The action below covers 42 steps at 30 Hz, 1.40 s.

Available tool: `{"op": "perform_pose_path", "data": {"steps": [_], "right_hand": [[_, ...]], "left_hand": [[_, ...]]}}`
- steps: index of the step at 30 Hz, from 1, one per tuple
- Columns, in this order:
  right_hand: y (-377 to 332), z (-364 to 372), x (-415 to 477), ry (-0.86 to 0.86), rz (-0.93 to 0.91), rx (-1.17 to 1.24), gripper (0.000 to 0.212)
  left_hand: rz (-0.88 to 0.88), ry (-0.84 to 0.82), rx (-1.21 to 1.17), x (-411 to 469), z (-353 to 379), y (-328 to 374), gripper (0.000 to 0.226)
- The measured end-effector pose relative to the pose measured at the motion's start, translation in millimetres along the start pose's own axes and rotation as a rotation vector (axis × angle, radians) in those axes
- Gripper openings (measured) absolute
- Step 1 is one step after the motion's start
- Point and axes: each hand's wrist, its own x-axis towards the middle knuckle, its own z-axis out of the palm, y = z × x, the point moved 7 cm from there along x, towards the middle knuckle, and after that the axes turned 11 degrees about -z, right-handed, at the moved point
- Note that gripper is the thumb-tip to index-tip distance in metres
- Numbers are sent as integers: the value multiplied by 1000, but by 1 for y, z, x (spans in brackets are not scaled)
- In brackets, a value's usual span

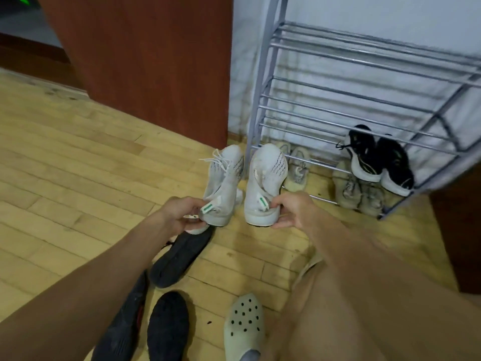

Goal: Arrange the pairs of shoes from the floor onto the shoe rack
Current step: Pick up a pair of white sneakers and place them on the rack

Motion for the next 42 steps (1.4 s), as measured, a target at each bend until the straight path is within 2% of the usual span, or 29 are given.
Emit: {"op": "perform_pose_path", "data": {"steps": [3, 6, 7, 13, 16, 18, 21, 23, 26, 28, 30, 32, 35, 39, 42], "right_hand": [[-6, -37, 11, 70, -8, 38, 28], [-12, -73, 29, 129, -10, 45, 10], [-12, -84, 37, 150, -6, 49, 13], [-11, -134, 101, 239, -12, 95, 12], [-18, -151, 146, 251, -36, 106, 9], [-22, -155, 173, 241, -47, 139, 15], [-29, -156, 209, 226, -66, 167, 7], [-32, -157, 228, 227, -77, 186, 9], [-30, -159, 251, 236, -96, 203, 19], [-25, -160, 259, 251, -114, 183, 15], [-21, -159, 263, 261, -138, 121, 5], [-19, -158, 263, 273, -156, 57, 19], [-23, -158, 254, 297, -185, -63, 25], [-30, -154, 227, 246, -169, -107, 34], [-42, -149, 195, 208, -163, -180, 34]], "left_hand": [[-14, -57, 10, 6, 48, 12, 7], [-9, -105, 16, 20, 95, 29, 7], [-4, -106, 18, 27, 109, 36, 7], [46, -72, 108, 79, 172, 83, 31], [72, -59, 110, 109, 201, 112, 20], [79, -55, 118, 124, 217, 128, 11], [81, -82, 132, 146, 238, 150, 10], [79, -74, 138, 158, 247, 162, 4], [71, -58, 139, 175, 256, 173, 8], [68, -61, 152, 184, 258, 174, 7], [81, -68, 174, 189, 258, 173, 18], [116, -64, 195, 188, 257, 172, 28], [129, -58, 192, 181, 254, 171, 39], [136, -16, 221, 162, 237, 163, 46], [176, 20, 242, 134, 213, 159, 39]]}}
